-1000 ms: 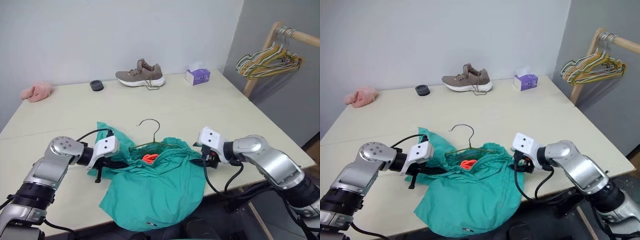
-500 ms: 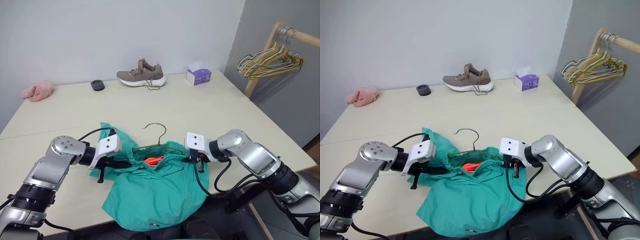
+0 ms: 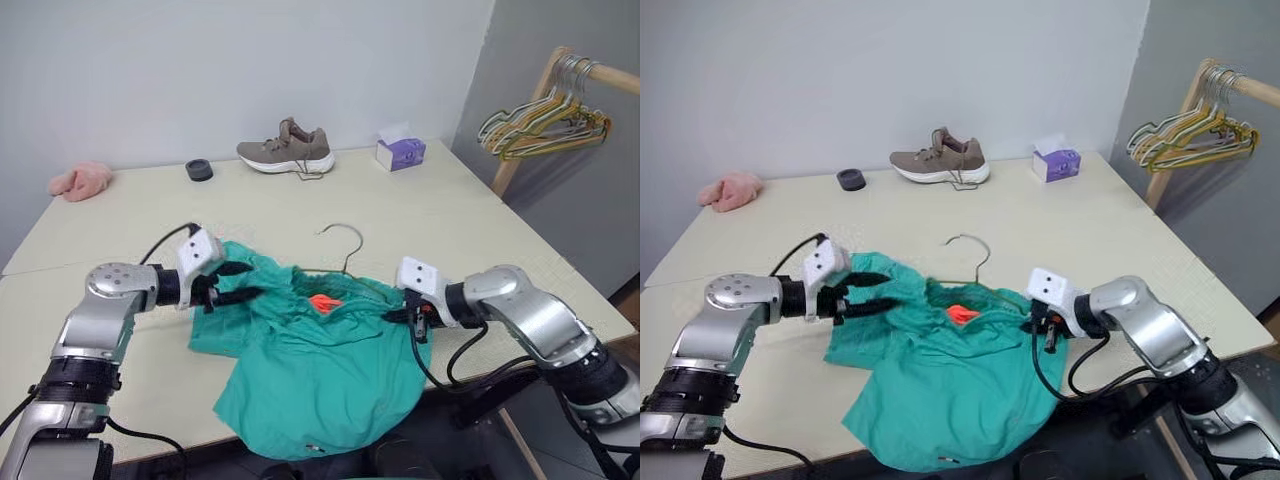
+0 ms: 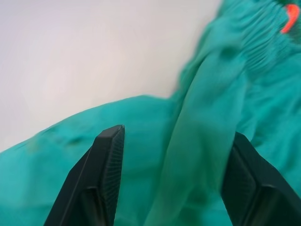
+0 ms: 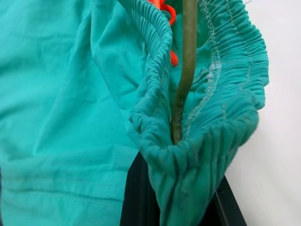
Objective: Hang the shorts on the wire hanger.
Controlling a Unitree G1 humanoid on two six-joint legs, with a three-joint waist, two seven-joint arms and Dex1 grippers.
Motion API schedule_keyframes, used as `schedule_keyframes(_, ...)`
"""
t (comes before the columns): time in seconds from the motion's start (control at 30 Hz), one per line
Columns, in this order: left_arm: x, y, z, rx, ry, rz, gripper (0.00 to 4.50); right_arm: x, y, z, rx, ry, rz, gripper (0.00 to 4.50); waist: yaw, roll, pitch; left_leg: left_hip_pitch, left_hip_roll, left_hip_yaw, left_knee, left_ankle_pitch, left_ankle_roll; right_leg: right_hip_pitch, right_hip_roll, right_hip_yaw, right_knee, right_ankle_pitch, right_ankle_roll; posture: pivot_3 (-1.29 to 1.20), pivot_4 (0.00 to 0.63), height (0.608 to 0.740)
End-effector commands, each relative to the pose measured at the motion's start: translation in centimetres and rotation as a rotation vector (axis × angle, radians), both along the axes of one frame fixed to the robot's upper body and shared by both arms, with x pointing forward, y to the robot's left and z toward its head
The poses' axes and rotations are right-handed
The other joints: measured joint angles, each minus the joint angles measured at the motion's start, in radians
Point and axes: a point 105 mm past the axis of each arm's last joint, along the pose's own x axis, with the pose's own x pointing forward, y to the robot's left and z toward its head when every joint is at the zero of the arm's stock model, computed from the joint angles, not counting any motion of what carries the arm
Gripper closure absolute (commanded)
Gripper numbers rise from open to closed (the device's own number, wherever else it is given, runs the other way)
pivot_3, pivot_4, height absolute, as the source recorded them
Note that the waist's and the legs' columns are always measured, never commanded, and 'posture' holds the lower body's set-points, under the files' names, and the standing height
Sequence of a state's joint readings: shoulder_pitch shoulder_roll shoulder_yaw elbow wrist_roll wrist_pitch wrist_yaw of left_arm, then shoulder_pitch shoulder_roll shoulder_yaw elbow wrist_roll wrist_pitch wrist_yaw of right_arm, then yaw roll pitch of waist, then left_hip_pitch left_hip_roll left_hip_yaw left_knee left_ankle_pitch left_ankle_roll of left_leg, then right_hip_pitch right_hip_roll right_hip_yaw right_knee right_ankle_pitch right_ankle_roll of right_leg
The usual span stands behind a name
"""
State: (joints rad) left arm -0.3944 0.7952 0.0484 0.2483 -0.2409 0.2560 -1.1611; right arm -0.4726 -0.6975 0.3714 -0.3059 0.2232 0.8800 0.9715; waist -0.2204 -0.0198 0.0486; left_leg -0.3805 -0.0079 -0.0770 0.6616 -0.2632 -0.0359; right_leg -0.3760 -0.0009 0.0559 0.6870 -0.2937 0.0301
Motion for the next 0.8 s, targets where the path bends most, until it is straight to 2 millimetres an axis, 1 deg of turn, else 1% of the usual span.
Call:
schedule_keyframes(0.03,0.9,1.7,1.4,-0.011,-0.071,0.081,1.82,0.1,-1.6,0.7,0.044,0.005,-0.126,4.5,0.0,0.0,0.0,0.0,0.0,0.0,0.0,0.0,0.0,0.0,0.0,0.0,0.0,0.0,0.0,-0.25,0.0,0.74)
schedule_keyframes(0.1,1.0,2.2,1.3,-0.023,-0.067,0.107,1.82,-0.1,-3.0,0.0,0.056,0.039,-0.225,4.5,0.0,0.0,0.0,0.0,0.0,0.0,0.0,0.0,0.0,0.0,0.0,0.0,0.0,0.0,0.0,-0.25,0.0,0.74)
schedule_keyframes(0.13,1.0,2.2,1.3,-0.032,-0.063,0.108,1.82,-0.3,-3.4,-0.2,0.061,0.048,-0.253,4.5,0.0,0.0,0.0,0.0,0.0,0.0,0.0,0.0,0.0,0.0,0.0,0.0,0.0,0.0,0.0,-0.26,0.0,0.74)
schedule_keyframes(0.17,0.8,1.6,1.3,-0.056,-0.05,0.091,1.82,-0.5,-4.5,-0.4,0.074,0.062,-0.317,4.5,0.0,0.0,0.0,0.0,0.0,0.0,0.0,0.0,0.0,0.0,0.0,0.0,0.0,0.0,0.0,-0.26,0.0,0.74)
schedule_keyframes(0.23,0.1,0.1,1.2,-0.098,-0.011,0.035,1.47,-0.9,-6.4,-0.5,0.093,0.074,-0.419,4.5,0.005,0.0,0.0,0.0,-0.001,0.0,0.0,0.0,0.0,0.001,0.0,0.0,0.0,0.0,0.0,-0.26,0.0,0.74)
schedule_keyframes(0.27,-0.5,-1.1,1.1,-0.117,0.017,-0.016,1.26,-1.1,-7.7,-0.4,0.104,0.074,-0.482,4.5,0.006,0.0,0.0,0.0,-0.001,0.0,0.0,0.0,0.0,0.001,-0.001,0.0,-0.001,0.0,0.0,-0.27,0.0,0.74)
schedule_keyframes(0.37,-2.2,-4.5,1.2,-0.16,0.075,-0.161,0.34,-1.7,-11.7,-0.1,0.117,0.066,-0.68,4.5,0.008,0.0,0.0,0.0,-0.001,0.001,0.0,0.0,0.0,0.002,-0.001,0.001,-0.002,0.0,0.0,-0.3,0.0,0.74)
schedule_keyframes(0.4,-2.4,-5.8,1.6,-0.19,0.078,-0.198,0.06,-2.0,-13.1,-0.2,0.119,0.069,-0.754,4.5,0.009,0.0,-0.001,0.0,-0.001,0.001,0.0,0.0,0.0,0.002,-0.001,0.001,-0.003,0.0,0.0,-0.31,0.0,0.74)
schedule_keyframes(0.5,-2.6,-9.1,3.3,-0.284,0.068,-0.286,0.01,-3.7,-16.4,-0.9,0.109,0.087,-0.939,4.5,0.007,0.002,-0.002,0.0,-0.001,0.002,0.001,0.0,0.0,0.004,-0.001,0.001,-0.004,0.0,0.001,-0.36,0.0,0.74)
schedule_keyframes(0.63,-2.3,-12.0,4.8,-0.308,0.024,-0.359,0.01,-6.3,-20.1,-1.4,0.067,0.11,-1.135,4.5,-0.016,0.007,-0.005,0.0,-0.001,0.003,0.0,0.0,0.0,0.004,0.002,0.002,-0.005,0.0,0.001,-0.41,0.0,0.74)
schedule_keyframes(0.7,-2.4,-13.4,5.5,-0.306,-0.003,-0.4,0.01,-7.7,-22.4,-0.9,0.051,0.102,-1.242,4.5,-0.036,0.011,-0.008,0.0,-0.001,0.004,-0.001,0.0,0.0,0.003,0.005,0.004,-0.005,0.0,0.002,-0.43,0.0,0.74)
schedule_keyframes(0.8,-2.4,-15.3,6.6,-0.327,-0.047,-0.443,0.01,-9.8,-26.3,0.1,0.017,0.056,-1.427,4.5,-0.06,0.014,-0.009,0.001,-0.001,0.007,0.0,-0.001,0.002,0.004,0.007,0.007,-0.006,0.0,0.003,-0.47,0.0,0.74)
